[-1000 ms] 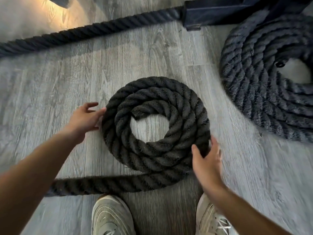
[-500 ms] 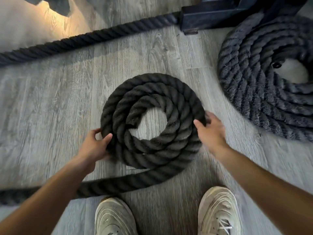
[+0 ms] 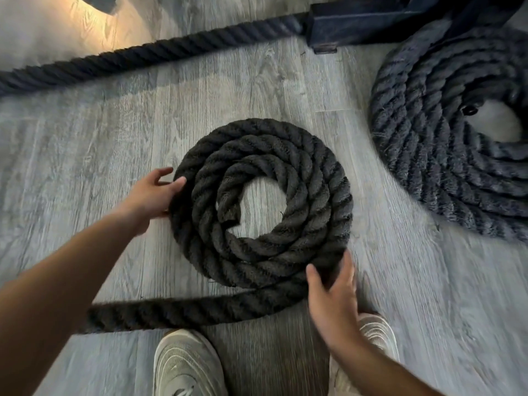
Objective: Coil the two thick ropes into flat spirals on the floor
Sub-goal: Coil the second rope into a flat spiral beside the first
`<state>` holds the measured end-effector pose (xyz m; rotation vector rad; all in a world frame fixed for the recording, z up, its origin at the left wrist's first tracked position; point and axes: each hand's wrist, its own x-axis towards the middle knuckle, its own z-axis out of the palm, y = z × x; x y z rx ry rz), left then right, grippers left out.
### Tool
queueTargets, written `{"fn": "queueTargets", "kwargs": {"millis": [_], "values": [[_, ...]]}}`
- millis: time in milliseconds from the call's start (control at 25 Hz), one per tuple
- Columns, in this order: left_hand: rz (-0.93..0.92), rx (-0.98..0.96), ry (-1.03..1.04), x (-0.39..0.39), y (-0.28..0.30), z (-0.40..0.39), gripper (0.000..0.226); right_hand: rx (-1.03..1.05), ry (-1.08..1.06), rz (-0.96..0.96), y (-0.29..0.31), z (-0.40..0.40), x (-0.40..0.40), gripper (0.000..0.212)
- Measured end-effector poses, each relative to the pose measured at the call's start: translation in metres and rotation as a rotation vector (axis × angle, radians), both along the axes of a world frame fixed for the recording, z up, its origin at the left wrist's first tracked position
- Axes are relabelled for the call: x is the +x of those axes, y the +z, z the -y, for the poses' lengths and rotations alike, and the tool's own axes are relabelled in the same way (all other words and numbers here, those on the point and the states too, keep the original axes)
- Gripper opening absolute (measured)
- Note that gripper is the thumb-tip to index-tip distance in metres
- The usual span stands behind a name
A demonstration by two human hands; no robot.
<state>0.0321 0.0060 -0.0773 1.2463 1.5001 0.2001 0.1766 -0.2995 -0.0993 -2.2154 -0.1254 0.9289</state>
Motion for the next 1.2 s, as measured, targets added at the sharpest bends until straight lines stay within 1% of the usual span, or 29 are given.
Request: {"fn": "queueTargets", "kwargs": {"millis": [80,160,240,320,440,520,560,600,680,800,880,960,1040,1120,1200], "values": [[-0.026,0.037,-0.041,0.005,-0.011,-0.007,0.043,0.021,0.012,-0.034,-0.004,0.007,-0.014,0.084],[-0.066,0.088,-0.032,0.002,-0.022,-0.006,0.042,0.029,0.038,-0.043,-0.003,-0.001,0.002,0.083],[-0.096,0.105,0.031,-0.006,-0.027,0.003,0.043,0.026,0.091,-0.017,-0.001,-0.014,0.028,0.077],[-0.080,0.058,0.144,-0.018,-0.030,0.023,0.045,0.043,0.111,0.038,-0.001,-0.031,0.060,0.067],[-0.019,-0.099,0.294,-0.033,-0.035,0.079,0.047,0.080,0.059,0.072,-0.003,-0.069,0.115,0.043],[0.022,-0.205,0.327,-0.037,-0.031,0.108,0.059,0.059,0.032,0.090,-0.003,-0.095,0.144,0.029],[0.038,-0.223,0.344,-0.038,-0.026,0.110,0.067,0.057,0.019,0.097,-0.003,-0.103,0.151,0.025],[0.053,-0.207,0.370,-0.039,-0.021,0.103,0.073,0.073,0.004,0.093,0.000,-0.107,0.151,0.025],[0.079,-0.116,0.391,-0.041,-0.014,0.070,0.075,0.108,-0.021,0.056,0.002,-0.094,0.133,0.036],[0.042,-0.009,0.247,-0.030,-0.005,0.015,0.064,0.096,-0.039,-0.026,0.002,-0.039,0.069,0.062],[0.027,0.028,0.138,-0.016,-0.007,-0.009,0.058,0.006,0.042,-0.029,0.000,-0.007,0.021,0.074],[0.005,0.066,0.079,-0.006,-0.013,-0.020,0.051,-0.020,0.049,-0.068,-0.011,0.008,-0.011,0.077],[-0.017,0.101,0.068,-0.004,-0.022,-0.020,0.052,0.020,-0.026,-0.157,-0.021,0.007,-0.016,0.082],[-0.039,0.109,0.073,-0.009,-0.026,-0.012,0.060,0.026,-0.070,-0.206,-0.031,0.000,-0.004,0.085],[-0.040,0.077,0.131,-0.017,-0.024,0.003,0.069,0.046,-0.066,-0.172,-0.032,-0.014,0.021,0.075]]}}
